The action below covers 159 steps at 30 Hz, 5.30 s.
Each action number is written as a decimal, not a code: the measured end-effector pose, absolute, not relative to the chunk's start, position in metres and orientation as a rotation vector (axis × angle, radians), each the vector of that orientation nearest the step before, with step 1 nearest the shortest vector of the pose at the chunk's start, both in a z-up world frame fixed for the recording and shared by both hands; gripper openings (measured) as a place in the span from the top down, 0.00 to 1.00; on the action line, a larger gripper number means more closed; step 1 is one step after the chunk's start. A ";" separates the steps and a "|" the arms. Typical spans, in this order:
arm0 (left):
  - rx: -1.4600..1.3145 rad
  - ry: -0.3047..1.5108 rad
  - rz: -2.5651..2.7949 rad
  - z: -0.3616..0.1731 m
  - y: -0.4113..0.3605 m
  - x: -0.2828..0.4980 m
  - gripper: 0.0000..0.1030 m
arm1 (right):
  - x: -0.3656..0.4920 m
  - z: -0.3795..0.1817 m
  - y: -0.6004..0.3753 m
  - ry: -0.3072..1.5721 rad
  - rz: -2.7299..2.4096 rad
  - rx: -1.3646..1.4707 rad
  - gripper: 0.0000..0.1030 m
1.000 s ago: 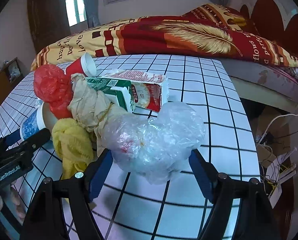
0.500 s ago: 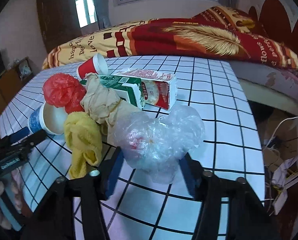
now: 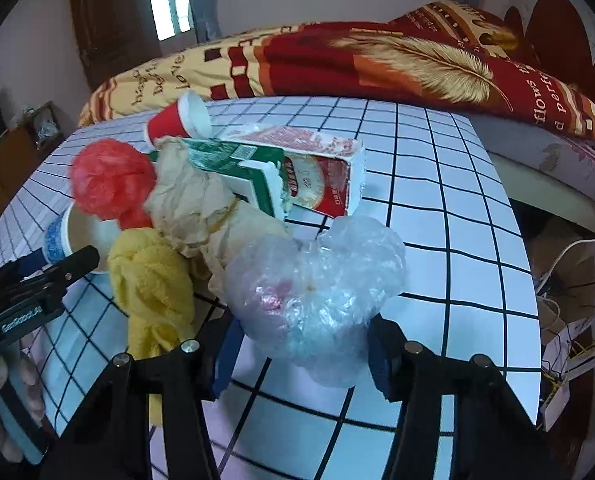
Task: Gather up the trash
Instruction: 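Grasp the blue-patterned cup with the left tool while the right tool grasps the plastic wrap, then carry the patterned cup and plastic wrap over the black bin with both tools, then open both tools to drop the cup and plastic wrap into the bin, then move both tools back toward the red bag and yellow cloth on the table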
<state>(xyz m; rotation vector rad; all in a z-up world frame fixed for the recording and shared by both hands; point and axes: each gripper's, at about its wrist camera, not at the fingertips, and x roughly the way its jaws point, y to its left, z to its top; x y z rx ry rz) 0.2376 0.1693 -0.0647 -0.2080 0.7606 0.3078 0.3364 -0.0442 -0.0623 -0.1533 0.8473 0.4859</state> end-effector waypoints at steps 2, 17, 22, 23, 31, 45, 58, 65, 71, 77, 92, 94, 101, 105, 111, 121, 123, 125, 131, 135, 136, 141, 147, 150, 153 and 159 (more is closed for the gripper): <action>-0.210 0.740 0.294 -0.063 0.171 0.228 0.14 | 0.330 -0.060 -0.047 0.829 0.483 -0.153 0.47; -0.120 0.642 0.176 -0.026 0.141 0.168 0.14 | 0.265 -0.019 -0.096 0.726 0.415 -0.111 0.47; -0.097 0.637 0.130 -0.020 0.122 0.152 0.14 | 0.237 -0.008 -0.120 0.712 0.381 -0.093 0.47; -0.092 0.635 0.119 -0.019 0.117 0.148 0.14 | 0.231 -0.007 -0.126 0.709 0.372 -0.090 0.47; -0.053 0.625 0.028 -0.009 0.080 0.126 0.14 | 0.186 0.000 -0.173 0.704 0.303 -0.068 0.47; 0.018 0.624 -0.170 -0.006 -0.005 0.098 0.14 | 0.117 -0.004 -0.265 0.709 0.151 -0.006 0.47; 0.082 0.676 -0.337 -0.027 -0.078 0.078 0.14 | 0.079 -0.026 -0.327 0.744 0.055 0.037 0.47; 0.098 0.734 -0.438 -0.046 -0.114 0.069 0.14 | 0.063 -0.047 -0.361 0.780 0.010 0.047 0.47; 0.083 0.820 -0.497 -0.073 -0.136 0.072 0.14 | 0.057 -0.071 -0.376 0.830 0.008 0.049 0.47; 0.110 0.880 -0.503 -0.101 -0.150 0.078 0.14 | 0.051 -0.100 -0.385 0.882 0.026 0.026 0.47; 0.124 1.041 -0.508 -0.158 -0.182 0.120 0.14 | 0.095 -0.184 -0.379 1.036 0.160 -0.117 0.47; 0.119 1.053 -0.510 -0.164 -0.186 0.125 0.14 | 0.101 -0.197 -0.372 1.058 0.190 -0.158 0.47; 0.119 1.114 -0.525 -0.187 -0.200 0.137 0.13 | 0.120 -0.228 -0.360 1.096 0.261 -0.236 0.44; 0.105 1.149 -0.477 -0.200 -0.196 0.142 0.12 | 0.125 -0.243 -0.357 1.094 0.197 -0.362 0.02; 0.102 1.141 -0.445 -0.198 -0.184 0.131 0.10 | 0.125 -0.237 -0.375 1.082 0.151 -0.351 0.00; 0.083 1.122 -0.470 -0.196 -0.183 0.125 0.09 | 0.112 -0.210 -0.386 1.057 0.052 -0.339 0.00; 0.086 1.113 -0.477 -0.192 -0.190 0.126 0.09 | 0.107 -0.201 -0.393 1.047 0.025 -0.330 0.00; 0.090 1.097 -0.484 -0.186 -0.194 0.125 0.07 | 0.102 -0.196 -0.401 1.043 0.004 -0.312 0.00; 0.156 1.039 -0.427 -0.171 -0.187 0.113 0.04 | 0.096 -0.190 -0.417 1.058 -0.047 -0.244 0.00; 0.189 0.986 -0.368 -0.158 -0.176 0.105 0.04 | 0.094 -0.177 -0.403 1.035 -0.054 -0.234 0.00; 0.188 0.979 -0.358 -0.154 -0.171 0.103 0.04 | 0.094 -0.175 -0.399 1.030 -0.052 -0.234 0.00; 0.175 0.941 -0.307 -0.132 -0.146 0.094 0.04 | 0.090 -0.147 -0.369 0.970 -0.024 -0.239 0.00; 0.152 0.860 -0.244 -0.098 -0.116 0.084 0.04 | 0.084 -0.110 -0.334 0.892 0.003 -0.239 0.00; 0.131 0.823 -0.210 -0.081 -0.100 0.081 0.04 | 0.082 -0.092 -0.318 0.860 0.018 -0.233 0.00; 0.114 0.787 -0.172 -0.066 -0.083 0.078 0.03 | 0.084 -0.073 -0.302 0.831 0.041 -0.223 0.00; 0.074 0.738 -0.107 -0.048 -0.052 0.076 0.03 | 0.089 -0.043 -0.265 0.765 0.102 -0.236 0.00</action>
